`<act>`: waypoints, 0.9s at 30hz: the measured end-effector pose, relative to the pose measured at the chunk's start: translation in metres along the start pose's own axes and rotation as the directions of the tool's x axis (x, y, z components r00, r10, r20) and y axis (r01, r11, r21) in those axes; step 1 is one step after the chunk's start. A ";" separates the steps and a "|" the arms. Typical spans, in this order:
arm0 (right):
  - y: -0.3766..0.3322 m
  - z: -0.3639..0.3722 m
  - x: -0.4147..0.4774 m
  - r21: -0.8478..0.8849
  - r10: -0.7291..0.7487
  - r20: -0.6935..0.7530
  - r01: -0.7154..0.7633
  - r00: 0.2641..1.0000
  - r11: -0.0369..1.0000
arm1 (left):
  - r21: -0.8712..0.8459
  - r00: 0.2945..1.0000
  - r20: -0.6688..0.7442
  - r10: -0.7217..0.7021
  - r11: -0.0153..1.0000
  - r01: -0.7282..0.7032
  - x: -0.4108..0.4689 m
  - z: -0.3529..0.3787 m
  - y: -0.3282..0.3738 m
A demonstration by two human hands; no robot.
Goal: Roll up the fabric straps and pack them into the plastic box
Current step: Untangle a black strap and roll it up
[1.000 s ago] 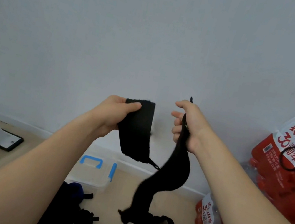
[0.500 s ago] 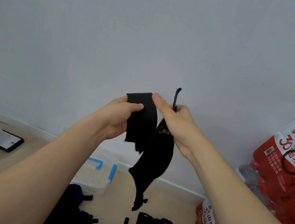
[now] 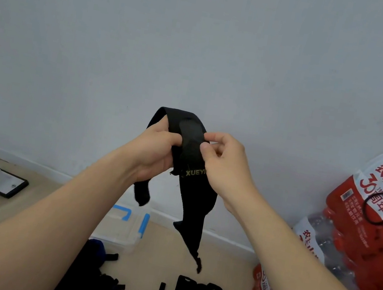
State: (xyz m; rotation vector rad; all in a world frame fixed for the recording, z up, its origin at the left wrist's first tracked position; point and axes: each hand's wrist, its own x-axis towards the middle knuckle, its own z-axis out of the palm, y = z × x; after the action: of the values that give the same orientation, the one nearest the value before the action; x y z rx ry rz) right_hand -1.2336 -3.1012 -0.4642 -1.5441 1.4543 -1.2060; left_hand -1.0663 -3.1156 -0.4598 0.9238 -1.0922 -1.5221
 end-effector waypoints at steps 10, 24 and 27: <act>0.000 0.002 -0.007 -0.140 -0.033 -0.051 0.026 0.998 0.990 | -0.144 0.996 -0.094 -0.001 0.989 -0.012 -0.008 0.013 0.002; -0.004 -0.007 -0.003 0.033 0.204 0.341 -0.228 0.918 0.973 | -0.052 0.943 -0.332 -0.005 0.999 -0.013 0.000 0.015 -0.006; -0.002 -0.006 -0.006 0.083 0.197 0.379 -0.245 0.904 0.966 | 0.059 0.927 -0.373 0.036 0.998 -0.015 0.001 0.008 -0.007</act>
State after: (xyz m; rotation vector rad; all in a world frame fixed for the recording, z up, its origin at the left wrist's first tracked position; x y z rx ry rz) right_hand -1.2382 -3.0944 -0.4615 -1.3838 1.2369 -0.8061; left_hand -1.0765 -3.1143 -0.4641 1.1772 -0.8669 -1.2324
